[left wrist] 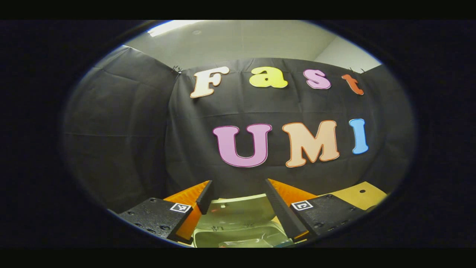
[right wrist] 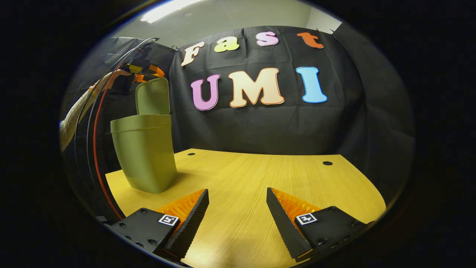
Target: Press the lid of the desktop garbage bin to open it, pick up the crumpled paper on the desktop and throw it into the bin, then pick up the pop can on the desktop and drop it into the bin, and finally close the garbage bin lid.
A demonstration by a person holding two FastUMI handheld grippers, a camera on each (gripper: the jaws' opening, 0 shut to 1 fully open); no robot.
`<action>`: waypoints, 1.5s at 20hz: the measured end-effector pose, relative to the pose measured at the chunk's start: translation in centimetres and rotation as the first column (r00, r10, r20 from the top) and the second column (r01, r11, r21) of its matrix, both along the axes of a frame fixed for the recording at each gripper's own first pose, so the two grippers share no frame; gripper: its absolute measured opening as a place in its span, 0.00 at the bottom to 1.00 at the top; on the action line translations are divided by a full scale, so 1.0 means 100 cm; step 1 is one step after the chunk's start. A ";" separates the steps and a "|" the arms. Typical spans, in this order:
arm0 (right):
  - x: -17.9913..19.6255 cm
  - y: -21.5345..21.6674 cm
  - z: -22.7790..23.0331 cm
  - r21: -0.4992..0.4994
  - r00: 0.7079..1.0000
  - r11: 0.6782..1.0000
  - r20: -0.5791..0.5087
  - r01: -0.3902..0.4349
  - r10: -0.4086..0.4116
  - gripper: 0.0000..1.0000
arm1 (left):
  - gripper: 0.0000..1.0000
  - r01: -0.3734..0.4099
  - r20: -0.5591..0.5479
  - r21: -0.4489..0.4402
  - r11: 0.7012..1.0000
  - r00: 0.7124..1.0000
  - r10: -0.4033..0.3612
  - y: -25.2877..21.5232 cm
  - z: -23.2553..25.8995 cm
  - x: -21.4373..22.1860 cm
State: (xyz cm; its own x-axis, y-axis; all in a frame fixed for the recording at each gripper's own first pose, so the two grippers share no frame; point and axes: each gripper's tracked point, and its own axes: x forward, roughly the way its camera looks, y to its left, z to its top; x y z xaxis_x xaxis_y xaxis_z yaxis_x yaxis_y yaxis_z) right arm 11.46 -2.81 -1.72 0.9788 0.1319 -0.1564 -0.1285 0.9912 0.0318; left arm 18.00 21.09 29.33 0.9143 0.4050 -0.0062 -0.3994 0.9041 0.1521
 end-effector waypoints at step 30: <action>-0.008 -0.001 0.010 0.002 0.999 1.000 0.035 0.006 -0.006 0.98 | 0.80 0.058 0.002 -0.025 0.998 0.998 -0.058 -0.059 -0.161 -0.098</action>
